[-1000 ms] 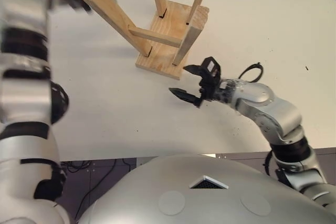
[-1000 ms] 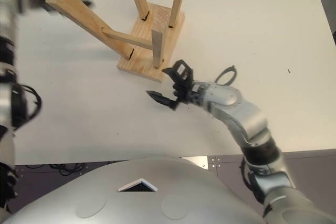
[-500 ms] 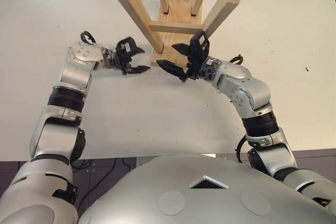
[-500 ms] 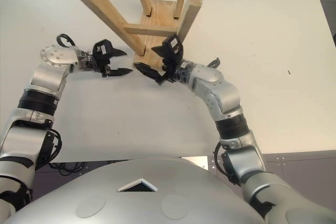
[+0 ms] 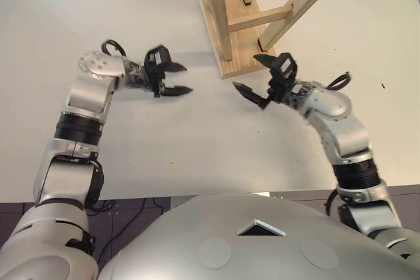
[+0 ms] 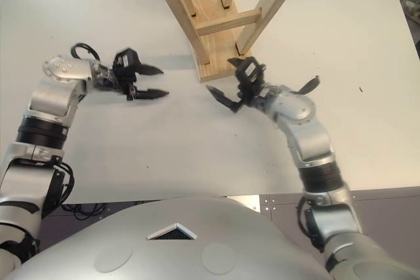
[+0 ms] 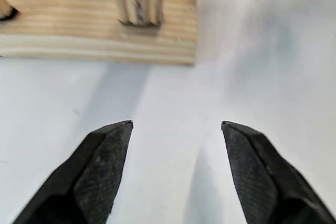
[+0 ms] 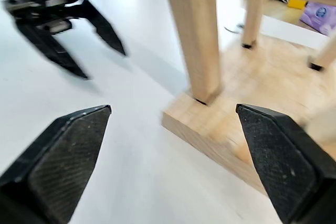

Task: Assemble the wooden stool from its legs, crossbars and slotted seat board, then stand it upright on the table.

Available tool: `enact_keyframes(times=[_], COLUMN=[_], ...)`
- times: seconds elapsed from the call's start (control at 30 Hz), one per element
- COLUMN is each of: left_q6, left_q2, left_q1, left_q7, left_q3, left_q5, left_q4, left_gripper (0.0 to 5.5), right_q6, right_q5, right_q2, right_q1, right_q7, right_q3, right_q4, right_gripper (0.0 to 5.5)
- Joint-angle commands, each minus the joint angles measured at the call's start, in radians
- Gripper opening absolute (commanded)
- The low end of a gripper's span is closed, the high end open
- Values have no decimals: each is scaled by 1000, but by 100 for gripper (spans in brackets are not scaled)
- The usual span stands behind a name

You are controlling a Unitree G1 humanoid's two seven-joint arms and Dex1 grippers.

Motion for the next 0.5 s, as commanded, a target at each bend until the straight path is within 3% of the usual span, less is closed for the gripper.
enact_keyframes(times=[0.03, 0.23, 0.37, 0.5], left_q6=[-12, -6, -9, -10], left_q2=[-49, -77, -78, -80], left_q1=[-55, -93, -92, -85], left_q7=[75, 63, 57, 67], left_q3=[49, 46, 42, 50], left_q5=[-7, -3, 5, 7], left_q4=[71, 104, 109, 107], left_gripper=[310, 310, 310, 310], right_q6=[-88, -211, -247, -252], right_q5=[-109, -180, -201, -280], right_q2=[121, 255, 292, 274], right_q1=[-114, -270, -289, -217], right_q7=[-113, -247, -298, -342], right_q3=[47, 16, 1, 33], right_q4=[207, 501, 560, 463], right_gripper=[441, 441, 373, 308])
